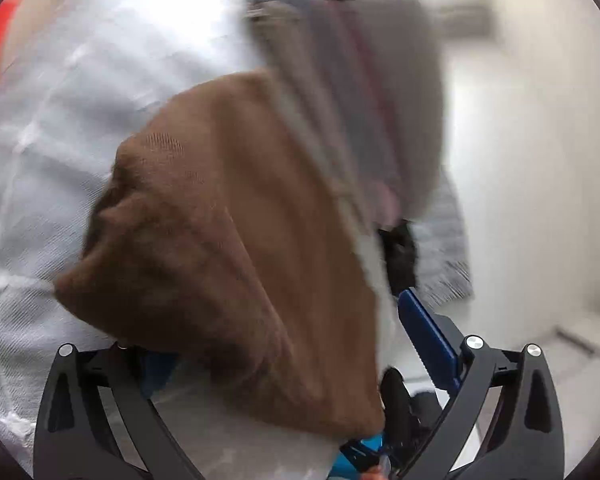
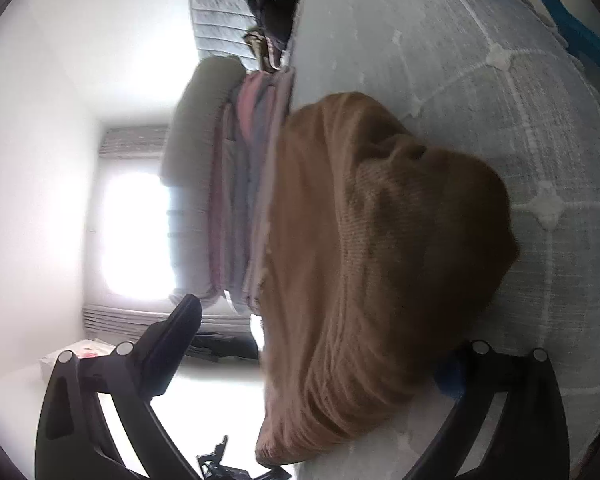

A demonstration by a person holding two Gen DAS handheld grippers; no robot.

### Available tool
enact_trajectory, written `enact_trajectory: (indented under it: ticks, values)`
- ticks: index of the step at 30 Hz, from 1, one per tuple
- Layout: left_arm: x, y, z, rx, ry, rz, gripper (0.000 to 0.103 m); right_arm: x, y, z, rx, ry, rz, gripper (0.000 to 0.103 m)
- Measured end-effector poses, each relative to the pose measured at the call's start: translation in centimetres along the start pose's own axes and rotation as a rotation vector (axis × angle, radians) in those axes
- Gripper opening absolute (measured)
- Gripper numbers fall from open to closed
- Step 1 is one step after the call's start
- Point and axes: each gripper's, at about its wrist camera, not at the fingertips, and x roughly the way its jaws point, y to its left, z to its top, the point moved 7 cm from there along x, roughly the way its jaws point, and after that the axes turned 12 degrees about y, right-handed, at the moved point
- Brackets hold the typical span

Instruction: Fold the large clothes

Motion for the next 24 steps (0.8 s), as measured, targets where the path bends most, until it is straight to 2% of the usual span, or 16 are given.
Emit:
enact_trajectory:
  ticks: [2, 3, 4, 5, 7, 8, 10, 13, 14, 15, 16, 17, 18, 20, 23, 24]
  values:
    - [0.3, -1.8, 0.6, 0.084, 0.017, 0.019, 0.094, 0.0, 0.4, -0.1, -0.014, 0.001, -0.013, 0.097]
    - [0.4, -1.5, 0.8, 0.084, 0.029, 0.045, 0.094, 0.1, 0.3, -0.3, -0.017, 0.003, -0.026, 0.097]
    - [0.7, -0.6, 0.9, 0.061, 0.042, 0.079, 0.094, 0.1, 0.0, -0.4, -0.009, 0.007, -0.052, 0.097]
    - [1.1, 1.6, 0.7, -0.017, 0.058, 0.131, 0.094, 0.3, -0.5, -0.3, 0.007, 0.009, -0.076, 0.097]
    - [1.3, 4.5, -0.3, -0.108, 0.077, 0.17, 0.094, 0.4, -1.0, 0.0, 0.033, -0.002, -0.077, 0.096]
    - [1.3, 5.8, -0.9, -0.104, 0.075, 0.18, 0.09, 0.4, -0.9, 0.0, 0.035, -0.003, -0.074, 0.096]
    - [0.9, 5.4, -1.2, -0.05, 0.051, 0.18, 0.089, 0.6, -0.8, -0.1, 0.021, 0.001, -0.099, 0.096]
    - [1.3, 5.4, 0.1, -0.108, 0.043, 0.172, 0.089, 1.0, -0.2, -0.4, -0.037, 0.014, -0.13, 0.094]
    - [1.3, 5.0, 0.8, -0.11, 0.034, 0.159, 0.076, 1.1, 0.4, -0.5, -0.066, 0.012, -0.118, 0.093]
    - [1.4, 4.3, 1.6, -0.066, 0.029, 0.174, 0.061, 1.0, 0.8, -0.6, -0.088, 0.012, -0.116, 0.078]
    - [1.5, 3.6, 2.1, -0.014, 0.026, 0.196, 0.034, 1.0, 1.0, -0.6, -0.096, 0.009, -0.12, 0.047]
    - [1.5, 2.6, 2.9, 0.045, 0.031, 0.207, 0.03, 0.8, 0.8, -0.7, -0.095, 0.006, -0.128, 0.036]
    - [1.4, 2.2, 3.5, 0.055, 0.037, 0.209, 0.027, 0.4, 0.6, -0.7, -0.08, 0.002, -0.11, 0.031]
    - [0.6, 1.5, 5.0, 0.077, 0.032, 0.206, 0.021, 0.2, 0.7, -0.9, -0.083, 0.014, -0.092, 0.031]
    - [-0.7, 0.1, 6.2, 0.109, -0.009, 0.204, 0.02, 0.1, 1.0, -2.6, -0.096, 0.054, -0.074, 0.031]
    - [-1.0, 0.4, 6.1, 0.108, -0.013, 0.208, 0.02, -0.1, 0.6, -3.3, -0.081, 0.066, -0.074, 0.034]
